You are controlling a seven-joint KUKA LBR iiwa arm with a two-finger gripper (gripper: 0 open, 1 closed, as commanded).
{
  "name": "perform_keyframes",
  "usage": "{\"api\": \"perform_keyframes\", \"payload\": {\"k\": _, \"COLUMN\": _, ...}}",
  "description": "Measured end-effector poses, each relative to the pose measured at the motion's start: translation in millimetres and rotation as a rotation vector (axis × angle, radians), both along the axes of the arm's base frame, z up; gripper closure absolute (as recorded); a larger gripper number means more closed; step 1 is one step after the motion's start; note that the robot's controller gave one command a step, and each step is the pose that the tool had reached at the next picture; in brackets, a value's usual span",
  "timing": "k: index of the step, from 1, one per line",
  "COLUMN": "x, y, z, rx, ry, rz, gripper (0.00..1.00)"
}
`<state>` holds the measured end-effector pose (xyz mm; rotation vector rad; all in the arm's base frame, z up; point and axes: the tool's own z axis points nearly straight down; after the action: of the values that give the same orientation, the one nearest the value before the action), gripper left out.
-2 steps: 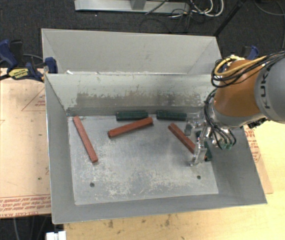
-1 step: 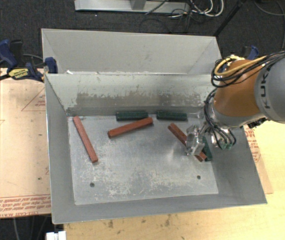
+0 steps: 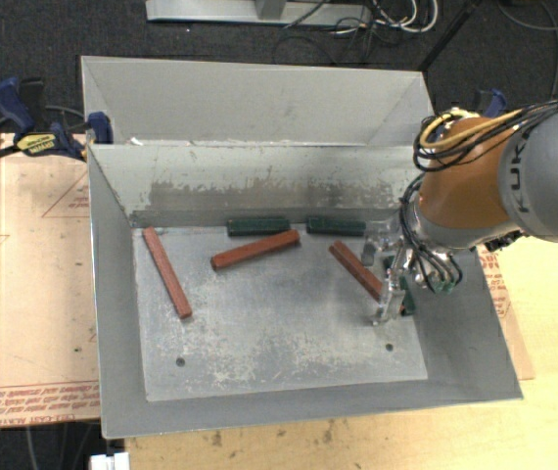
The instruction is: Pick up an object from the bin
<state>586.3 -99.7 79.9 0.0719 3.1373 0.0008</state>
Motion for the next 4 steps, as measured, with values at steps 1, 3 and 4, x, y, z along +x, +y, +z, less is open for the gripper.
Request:
{"api": "perform_keyframes", "payload": {"k": 1, "x": 0.2, "y": 0.1, "z": 0.1, "rx": 0.0, "ry": -0.001, "rz": 0.0, "gripper": 1.0}}
{"api": "perform_keyframes", "payload": {"k": 3, "x": -24.3, "y": 15.5, "z": 18.2, "rx": 0.002, "ry": 0.003, "rz": -0.069, "gripper": 0.0}}
{"api": "perform_keyframes", "payload": {"k": 4, "x": -21.4, "y": 27.3, "z": 60.5, "rx": -0.001, "ry": -0.003, "rz": 0.216, "gripper": 0.0}}
